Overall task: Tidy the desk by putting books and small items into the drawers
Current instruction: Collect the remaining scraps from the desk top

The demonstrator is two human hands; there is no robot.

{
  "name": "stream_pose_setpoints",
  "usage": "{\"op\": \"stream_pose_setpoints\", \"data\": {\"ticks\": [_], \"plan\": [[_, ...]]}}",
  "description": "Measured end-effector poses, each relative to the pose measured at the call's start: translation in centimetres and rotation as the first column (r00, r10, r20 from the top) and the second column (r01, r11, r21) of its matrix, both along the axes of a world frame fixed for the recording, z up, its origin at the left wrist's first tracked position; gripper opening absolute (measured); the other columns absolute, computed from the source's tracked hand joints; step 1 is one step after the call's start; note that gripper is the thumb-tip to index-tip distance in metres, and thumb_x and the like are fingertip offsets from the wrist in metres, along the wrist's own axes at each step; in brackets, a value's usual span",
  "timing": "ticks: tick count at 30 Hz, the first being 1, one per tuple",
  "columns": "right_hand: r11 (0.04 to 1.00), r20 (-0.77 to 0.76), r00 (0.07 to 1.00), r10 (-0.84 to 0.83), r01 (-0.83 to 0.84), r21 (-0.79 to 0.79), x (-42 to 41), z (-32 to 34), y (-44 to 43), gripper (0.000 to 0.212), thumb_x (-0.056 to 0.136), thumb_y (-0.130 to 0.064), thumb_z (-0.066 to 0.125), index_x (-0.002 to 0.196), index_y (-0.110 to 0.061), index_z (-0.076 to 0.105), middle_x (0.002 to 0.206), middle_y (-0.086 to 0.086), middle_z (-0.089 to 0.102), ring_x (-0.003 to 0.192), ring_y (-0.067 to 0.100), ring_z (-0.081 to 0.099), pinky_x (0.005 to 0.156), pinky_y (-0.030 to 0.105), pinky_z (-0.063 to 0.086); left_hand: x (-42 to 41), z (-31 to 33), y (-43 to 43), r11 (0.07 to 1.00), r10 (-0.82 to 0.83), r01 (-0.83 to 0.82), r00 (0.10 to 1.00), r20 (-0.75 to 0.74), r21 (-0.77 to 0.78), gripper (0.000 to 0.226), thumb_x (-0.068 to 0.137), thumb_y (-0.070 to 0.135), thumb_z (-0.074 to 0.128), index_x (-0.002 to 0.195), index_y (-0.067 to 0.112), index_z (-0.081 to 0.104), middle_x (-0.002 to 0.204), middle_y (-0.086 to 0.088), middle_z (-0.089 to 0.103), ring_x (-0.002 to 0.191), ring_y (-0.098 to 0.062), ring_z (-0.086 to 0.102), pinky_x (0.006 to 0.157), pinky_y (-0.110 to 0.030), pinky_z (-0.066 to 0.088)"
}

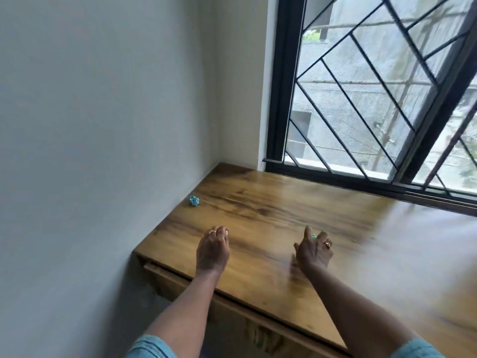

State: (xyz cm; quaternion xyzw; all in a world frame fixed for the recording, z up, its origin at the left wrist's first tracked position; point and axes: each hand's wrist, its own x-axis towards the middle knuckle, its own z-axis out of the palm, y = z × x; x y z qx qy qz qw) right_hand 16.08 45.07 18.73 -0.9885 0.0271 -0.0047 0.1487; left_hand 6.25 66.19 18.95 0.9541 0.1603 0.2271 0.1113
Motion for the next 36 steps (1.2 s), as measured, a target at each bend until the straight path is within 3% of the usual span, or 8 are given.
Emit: {"op": "stream_pose_setpoints", "data": {"ticks": [4,8,16,20,23,29,32,36], "plan": [[0.996,-0.1,0.992,-0.075,0.081,0.048,3.4,-1.7,1.0,0.047,0.096,-0.038,0.043,0.139,-0.023,0.033,0.141,0.023,0.027,0.126,0.038,0.037,0.1,0.041,0.038,4.1,-0.7,2.4,0.999,0.024,-0.023,1.0,-0.018,0.024,0.008,0.086,0.007,0.061,0.085,0.01,0.068,0.076,-0.007,0.068,0.072,-0.023,0.067,0.062,-0.03,0.054],[0.995,-0.031,0.997,-0.07,0.073,0.072,5.0,-2.7,3.6,0.029,0.095,-0.004,0.036,0.119,-0.008,0.051,0.121,0.019,0.042,0.113,0.037,0.042,0.094,0.041,0.041,6.7,-1.7,4.5,0.992,0.114,-0.117,0.992,-0.05,-0.054,0.02,0.095,0.012,0.048,0.102,0.007,0.066,0.097,-0.012,0.068,0.093,-0.027,0.064,0.077,-0.034,0.052],[0.962,0.108,0.966,0.233,-0.245,0.119,7.1,-2.5,11.4,0.029,0.092,0.0,0.037,0.114,-0.009,0.053,0.116,0.018,0.048,0.113,0.036,0.042,0.094,0.04,0.037,11.6,-1.5,10.3,0.899,0.377,-0.413,0.899,-0.222,-0.147,0.044,0.1,0.026,0.04,0.14,0.009,0.035,0.137,-0.014,0.048,0.125,-0.028,0.046,0.099,-0.036,0.041],[0.929,0.2,0.916,0.348,-0.365,0.054,7.4,-2.8,14.9,0.022,0.065,0.007,0.07,0.079,-0.007,0.061,0.078,0.018,0.056,0.075,0.037,0.057,0.06,0.039,0.049,14.6,-1.4,12.9,0.89,0.366,-0.424,0.884,-0.291,-0.167,0.053,0.097,0.022,0.047,0.146,0.015,0.027,0.15,-0.01,0.026,0.13,-0.025,0.041,0.104,-0.033,0.039],[0.906,0.224,0.887,0.404,-0.422,0.038,8.0,-3.8,16.4,0.022,0.061,0.006,0.068,0.072,-0.01,0.059,0.071,0.015,0.056,0.067,0.035,0.056,0.052,0.037,0.049,16.1,-1.8,13.7,0.859,0.38,-0.467,0.857,-0.349,-0.212,0.058,0.095,0.024,0.052,0.147,0.02,0.025,0.153,-0.011,0.016,0.131,-0.025,0.041,0.104,-0.034,0.041],[0.879,0.303,0.836,0.457,-0.476,-0.013,7.9,-6.0,17.3,0.026,0.065,-0.009,0.034,0.067,-0.014,0.06,0.068,0.009,0.054,0.063,0.029,0.057,0.054,0.033,0.052,16.2,-4.1,13.3,0.888,0.349,-0.412,0.893,-0.285,-0.204,0.03,0.1,0.017,0.039,0.128,0.012,0.048,0.137,-0.013,0.047,0.125,-0.024,0.047,0.098,-0.032,0.042],[0.881,0.293,0.839,0.459,-0.471,-0.03,7.3,-6.0,17.4,0.019,0.066,-0.008,0.041,0.068,-0.014,0.059,0.07,0.01,0.054,0.063,0.03,0.057,0.054,0.034,0.052,15.0,-4.5,12.6,0.906,0.302,-0.349,0.929,-0.214,-0.238,0.034,0.101,0.017,0.038,0.133,0.009,0.047,0.141,-0.012,0.044,0.128,-0.023,0.046,0.102,-0.028,0.04],[0.856,0.275,0.818,0.504,-0.515,-0.039,4.8,-5.2,17.9,0.026,0.056,-0.003,0.082,0.069,-0.014,0.063,0.071,0.009,0.056,0.062,0.028,0.057,0.054,0.033,0.052,11.2,-4.5,11.3,0.891,0.299,-0.313,0.95,-0.095,-0.327,0.034,0.098,0.008,0.045,0.131,0.009,0.052,0.14,-0.007,0.045,0.124,-0.016,0.048,0.097,-0.015,0.037]]}}
